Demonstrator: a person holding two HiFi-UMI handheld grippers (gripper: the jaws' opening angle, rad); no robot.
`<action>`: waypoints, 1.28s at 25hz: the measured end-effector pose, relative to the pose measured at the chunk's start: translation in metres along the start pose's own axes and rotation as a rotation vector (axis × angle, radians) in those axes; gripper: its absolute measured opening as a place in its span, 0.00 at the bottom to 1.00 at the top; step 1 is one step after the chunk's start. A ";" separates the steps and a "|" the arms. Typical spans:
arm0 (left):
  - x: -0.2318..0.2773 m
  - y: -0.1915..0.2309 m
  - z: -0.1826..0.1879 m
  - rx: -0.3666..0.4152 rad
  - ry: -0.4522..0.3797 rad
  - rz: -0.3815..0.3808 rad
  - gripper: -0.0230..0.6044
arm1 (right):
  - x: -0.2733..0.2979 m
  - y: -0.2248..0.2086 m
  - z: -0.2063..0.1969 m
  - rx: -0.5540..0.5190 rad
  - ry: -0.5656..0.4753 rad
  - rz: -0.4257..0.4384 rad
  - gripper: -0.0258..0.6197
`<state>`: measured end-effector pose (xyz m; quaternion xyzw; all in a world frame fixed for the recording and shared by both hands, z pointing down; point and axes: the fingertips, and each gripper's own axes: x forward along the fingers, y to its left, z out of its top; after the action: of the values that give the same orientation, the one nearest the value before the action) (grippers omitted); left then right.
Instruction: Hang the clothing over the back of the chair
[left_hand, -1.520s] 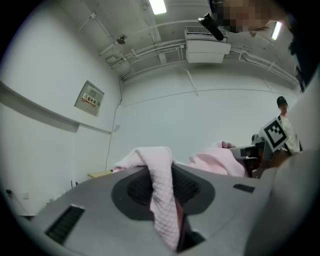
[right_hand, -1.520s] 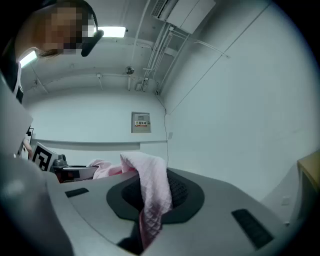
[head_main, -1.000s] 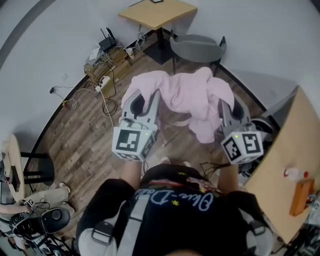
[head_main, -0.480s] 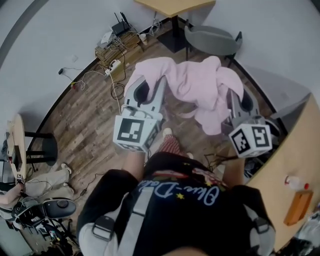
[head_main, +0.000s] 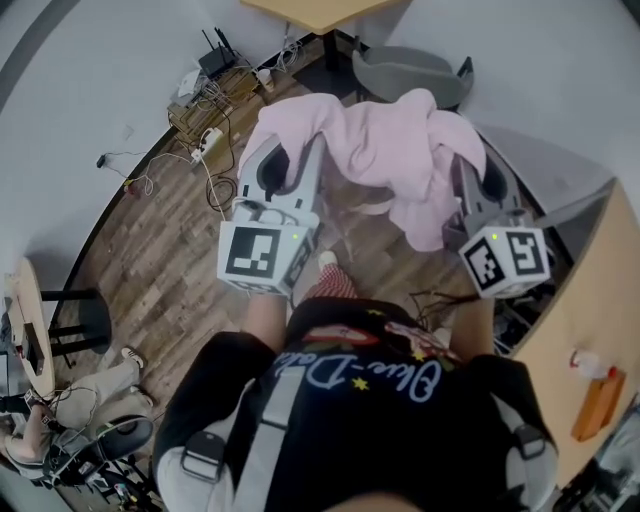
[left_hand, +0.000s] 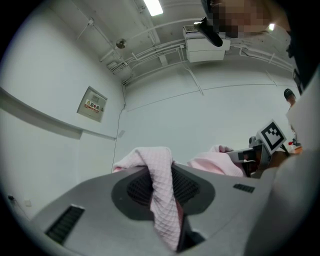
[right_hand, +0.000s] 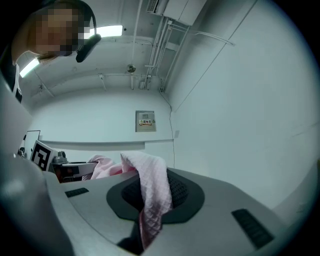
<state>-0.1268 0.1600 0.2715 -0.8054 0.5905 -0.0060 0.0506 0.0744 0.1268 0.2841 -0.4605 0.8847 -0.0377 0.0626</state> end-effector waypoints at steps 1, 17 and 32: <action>0.005 0.005 0.000 -0.005 -0.004 -0.002 0.16 | 0.008 0.000 0.001 -0.005 0.000 0.000 0.10; 0.059 0.111 -0.018 -0.023 0.015 0.011 0.16 | 0.123 0.020 -0.019 0.024 0.031 0.002 0.10; 0.100 0.190 -0.034 -0.020 -0.002 -0.038 0.16 | 0.209 0.044 -0.037 0.025 0.050 -0.023 0.10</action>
<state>-0.2795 0.0058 0.2836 -0.8169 0.5751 -0.0003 0.0429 -0.0850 -0.0191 0.2992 -0.4688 0.8800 -0.0608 0.0457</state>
